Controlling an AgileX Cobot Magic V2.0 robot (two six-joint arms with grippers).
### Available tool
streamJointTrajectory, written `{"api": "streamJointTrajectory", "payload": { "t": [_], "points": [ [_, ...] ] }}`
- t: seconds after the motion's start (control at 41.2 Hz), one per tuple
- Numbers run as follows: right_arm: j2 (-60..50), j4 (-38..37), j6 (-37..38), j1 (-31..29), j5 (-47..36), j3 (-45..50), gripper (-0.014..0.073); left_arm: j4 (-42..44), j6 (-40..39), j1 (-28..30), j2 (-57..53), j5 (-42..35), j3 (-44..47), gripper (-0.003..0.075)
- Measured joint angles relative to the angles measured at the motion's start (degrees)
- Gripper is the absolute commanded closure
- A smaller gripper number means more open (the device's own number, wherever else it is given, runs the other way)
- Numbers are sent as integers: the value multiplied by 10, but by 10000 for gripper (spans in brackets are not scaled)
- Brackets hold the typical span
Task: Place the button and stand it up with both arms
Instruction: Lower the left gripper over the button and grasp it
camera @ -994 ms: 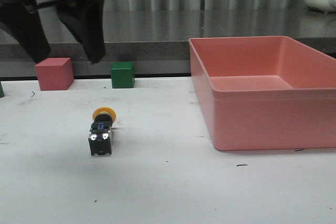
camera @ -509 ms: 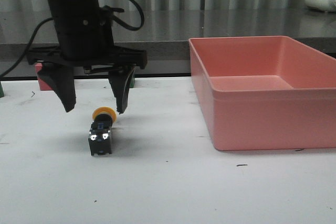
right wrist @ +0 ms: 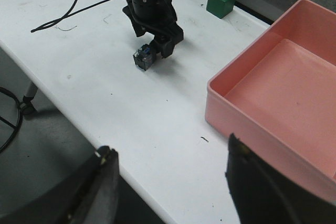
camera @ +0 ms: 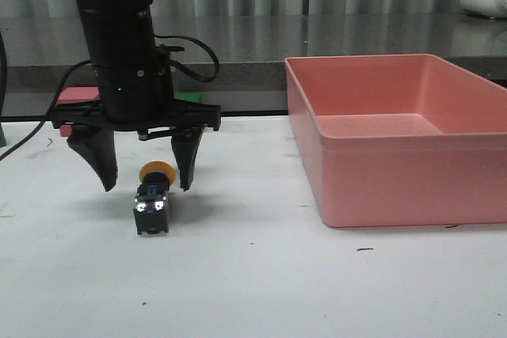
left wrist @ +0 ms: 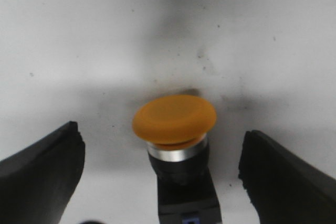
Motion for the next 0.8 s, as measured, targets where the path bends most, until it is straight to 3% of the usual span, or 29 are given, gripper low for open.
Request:
{"api": "streamJointTrajectory", "payload": {
  "t": [0.339, 0.606, 0.8],
  "points": [
    [0, 0, 0, 0, 0, 0, 125, -6, -2, 2, 25, -5, 0, 161],
    [0, 0, 0, 0, 0, 0, 125, -8, -2, 2, 31, -6, 0, 416],
    [0, 0, 0, 0, 0, 0, 125, -8, -2, 2, 31, -5, 0, 513]
  ]
}}
